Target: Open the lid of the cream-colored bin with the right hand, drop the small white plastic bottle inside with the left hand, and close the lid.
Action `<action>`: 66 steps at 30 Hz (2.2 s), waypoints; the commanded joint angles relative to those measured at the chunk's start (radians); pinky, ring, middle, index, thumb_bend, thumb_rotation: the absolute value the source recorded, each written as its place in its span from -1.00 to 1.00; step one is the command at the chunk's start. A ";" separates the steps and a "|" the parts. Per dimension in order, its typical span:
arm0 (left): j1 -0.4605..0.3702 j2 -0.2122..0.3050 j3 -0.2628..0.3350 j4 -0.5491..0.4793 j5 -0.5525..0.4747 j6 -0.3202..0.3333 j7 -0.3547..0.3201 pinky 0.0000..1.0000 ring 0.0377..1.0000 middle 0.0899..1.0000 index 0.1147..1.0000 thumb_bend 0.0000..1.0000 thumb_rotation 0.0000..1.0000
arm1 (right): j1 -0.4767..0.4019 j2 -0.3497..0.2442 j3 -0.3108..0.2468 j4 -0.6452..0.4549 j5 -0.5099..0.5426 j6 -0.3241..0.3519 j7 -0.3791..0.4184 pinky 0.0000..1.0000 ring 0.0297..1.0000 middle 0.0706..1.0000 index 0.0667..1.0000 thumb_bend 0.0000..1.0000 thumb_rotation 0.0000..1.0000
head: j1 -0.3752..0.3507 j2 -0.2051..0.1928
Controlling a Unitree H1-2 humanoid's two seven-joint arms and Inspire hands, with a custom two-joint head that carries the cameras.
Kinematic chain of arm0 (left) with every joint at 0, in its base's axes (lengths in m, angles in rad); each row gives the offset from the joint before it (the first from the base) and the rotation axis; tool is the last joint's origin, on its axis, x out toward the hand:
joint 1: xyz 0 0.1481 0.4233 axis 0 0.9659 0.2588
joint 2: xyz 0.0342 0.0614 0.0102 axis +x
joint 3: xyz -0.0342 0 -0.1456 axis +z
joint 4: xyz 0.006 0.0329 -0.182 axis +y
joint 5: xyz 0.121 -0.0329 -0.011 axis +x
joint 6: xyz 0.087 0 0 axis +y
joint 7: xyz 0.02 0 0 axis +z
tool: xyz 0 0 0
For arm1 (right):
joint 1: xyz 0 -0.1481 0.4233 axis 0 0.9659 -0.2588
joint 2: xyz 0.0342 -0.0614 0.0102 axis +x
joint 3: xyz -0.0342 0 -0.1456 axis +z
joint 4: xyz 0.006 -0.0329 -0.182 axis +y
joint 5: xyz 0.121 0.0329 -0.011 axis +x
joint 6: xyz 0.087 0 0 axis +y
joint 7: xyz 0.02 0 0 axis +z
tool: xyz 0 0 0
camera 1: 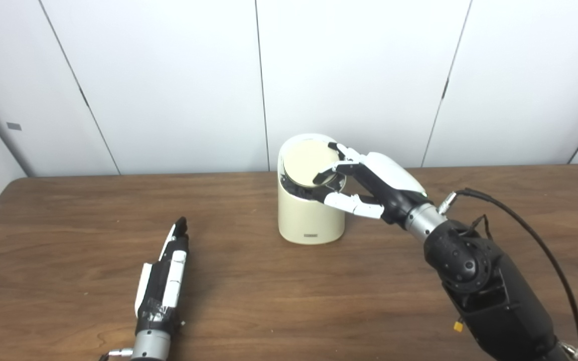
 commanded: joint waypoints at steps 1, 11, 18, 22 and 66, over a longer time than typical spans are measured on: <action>0.018 -0.014 -0.013 0.024 0.004 -0.018 0.003 1.00 1.00 1.00 1.00 0.23 0.88 | -0.031 -0.004 -0.007 -0.012 -0.004 -0.015 -0.005 1.00 1.00 1.00 0.41 0.10 0.95 | -0.001 0.001; 0.018 -0.014 -0.016 0.025 0.003 -0.016 0.000 1.00 1.00 1.00 1.00 0.22 0.85 | -0.033 -0.009 0.027 0.024 -0.049 -0.031 -0.007 1.00 1.00 1.00 0.51 0.13 0.94 | -0.002 -0.003; 0.017 -0.014 -0.013 0.022 0.009 -0.016 0.006 1.00 1.00 1.00 1.00 0.24 0.84 | -0.028 -0.014 0.036 0.040 -0.062 -0.059 0.001 1.00 1.00 1.00 0.50 0.15 0.96 | -0.004 0.000; 0.019 -0.014 -0.014 0.015 0.012 -0.008 0.007 1.00 1.00 1.00 1.00 0.25 0.84 | -0.030 -0.020 0.041 0.037 -0.072 -0.058 0.008 1.00 1.00 1.00 0.48 0.13 0.97 | -0.005 0.001; 0.014 0.006 0.007 0.021 -0.040 -0.019 -0.021 1.00 1.00 1.00 1.00 0.16 0.88 | 0.310 0.033 -0.357 -0.165 0.283 -0.032 -0.093 0.99 1.00 1.00 0.98 0.12 1.00 | -0.019 0.007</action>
